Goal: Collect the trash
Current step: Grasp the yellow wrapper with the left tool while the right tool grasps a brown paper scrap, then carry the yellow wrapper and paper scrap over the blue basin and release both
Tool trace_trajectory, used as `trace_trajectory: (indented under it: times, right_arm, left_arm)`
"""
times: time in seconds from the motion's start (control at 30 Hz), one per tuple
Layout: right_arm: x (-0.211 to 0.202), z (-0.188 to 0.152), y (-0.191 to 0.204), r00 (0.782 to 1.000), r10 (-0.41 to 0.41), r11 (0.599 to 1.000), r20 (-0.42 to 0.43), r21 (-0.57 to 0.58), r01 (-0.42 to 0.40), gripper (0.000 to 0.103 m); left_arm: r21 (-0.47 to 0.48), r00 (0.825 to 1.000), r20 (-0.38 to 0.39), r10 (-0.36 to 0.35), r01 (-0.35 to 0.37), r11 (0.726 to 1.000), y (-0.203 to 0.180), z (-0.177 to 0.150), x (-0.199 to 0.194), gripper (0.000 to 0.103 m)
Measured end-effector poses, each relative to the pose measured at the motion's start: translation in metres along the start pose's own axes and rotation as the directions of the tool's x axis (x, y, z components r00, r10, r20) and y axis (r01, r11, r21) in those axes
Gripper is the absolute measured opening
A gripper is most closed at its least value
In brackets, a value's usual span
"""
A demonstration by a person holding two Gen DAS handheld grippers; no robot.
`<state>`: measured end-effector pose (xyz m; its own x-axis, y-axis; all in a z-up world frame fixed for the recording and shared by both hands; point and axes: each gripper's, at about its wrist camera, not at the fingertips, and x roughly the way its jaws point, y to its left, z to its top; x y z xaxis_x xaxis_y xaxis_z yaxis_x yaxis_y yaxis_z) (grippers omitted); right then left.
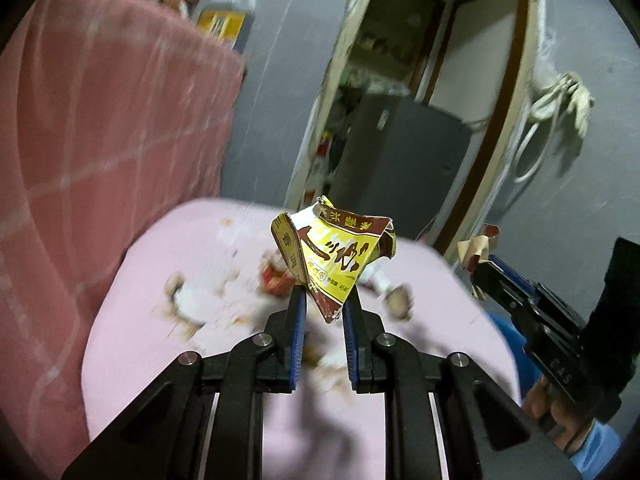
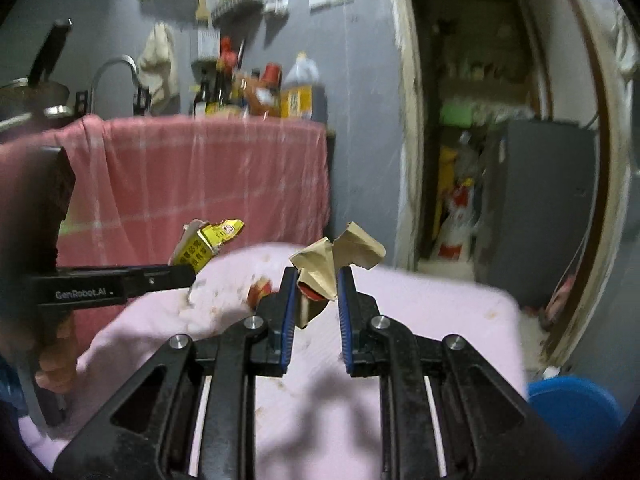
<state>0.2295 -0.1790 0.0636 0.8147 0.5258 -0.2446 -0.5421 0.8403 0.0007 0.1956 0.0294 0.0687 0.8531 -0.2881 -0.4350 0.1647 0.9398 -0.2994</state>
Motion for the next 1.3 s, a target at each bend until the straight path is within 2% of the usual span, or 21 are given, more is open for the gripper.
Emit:
trace_trajectory:
  times: [0.13,0.27,0.37,0.47,0.57,0.67,0.77,0.87,0.93,1.0,1.13,1.3]
  right_arm:
    - [-0.031,0.013,-0.008,0.991,-0.067,0.998,0.118,-0.007,0.069,0.019]
    - [-0.063,0.021,-0.024,0.967,-0.150,0.988,0.208,0.012,0.151,0.018]
    - [-0.080,0.022,-0.038,0.949,-0.207,0.978,0.239,0.042,0.203,0.018]
    - [-0.091,0.021,-0.058,0.941,-0.255,0.966,0.224,0.103,0.237,0.011]
    - [-0.086,0.014,-0.083,0.964,-0.221,0.964,0.147,0.182,0.193,0.010]
    - [-0.066,-0.001,-0.101,0.993,-0.112,0.956,0.023,0.274,0.101,0.011]
    - [-0.047,-0.016,-0.098,0.996,-0.041,0.958,-0.081,0.281,0.062,0.012]
    - [-0.031,-0.027,-0.084,0.984,0.003,0.970,-0.177,0.238,0.040,0.015]
    - [-0.024,-0.035,-0.077,0.975,0.021,0.977,-0.223,0.213,0.028,0.023]
    - [-0.014,-0.043,-0.067,0.961,0.048,0.981,-0.274,0.194,0.006,0.037]
    - [-0.002,-0.056,-0.057,0.936,0.044,0.988,-0.349,0.153,0.011,0.040]
    - [0.007,-0.069,-0.061,0.910,0.011,0.988,-0.414,0.142,0.053,0.042]
  left_arm:
    - [0.048,0.996,0.086,-0.027,0.023,0.999,-0.034,0.011,-0.007,0.015]
    - [0.090,0.985,0.151,-0.077,0.064,0.994,-0.072,0.021,-0.007,0.015]
    - [0.125,0.978,0.167,-0.127,0.107,0.986,-0.100,0.027,-0.002,0.015]
    - [0.153,0.977,0.141,-0.160,0.138,0.979,-0.126,0.028,0.015,0.015]
    - [0.101,0.980,0.072,-0.184,0.177,0.979,-0.136,0.024,0.040,0.015]
    - [0.061,0.985,0.027,-0.170,0.168,0.984,-0.133,0.020,0.052,0.015]
    - [0.054,0.991,0.003,-0.132,0.131,0.990,-0.122,0.011,0.052,0.015]
    - [0.064,0.997,-0.029,-0.075,0.077,0.995,-0.103,0.002,0.050,0.015]
    - [0.061,0.997,-0.059,-0.048,0.052,0.997,-0.091,-0.005,0.047,0.015]
    - [0.058,0.996,-0.088,-0.021,0.026,0.998,-0.078,-0.013,0.044,0.015]
    - [0.066,0.990,-0.140,0.020,-0.011,0.998,-0.062,-0.027,0.041,0.015]
    - [0.053,0.987,-0.161,0.023,-0.014,0.999,-0.056,-0.032,0.040,0.015]
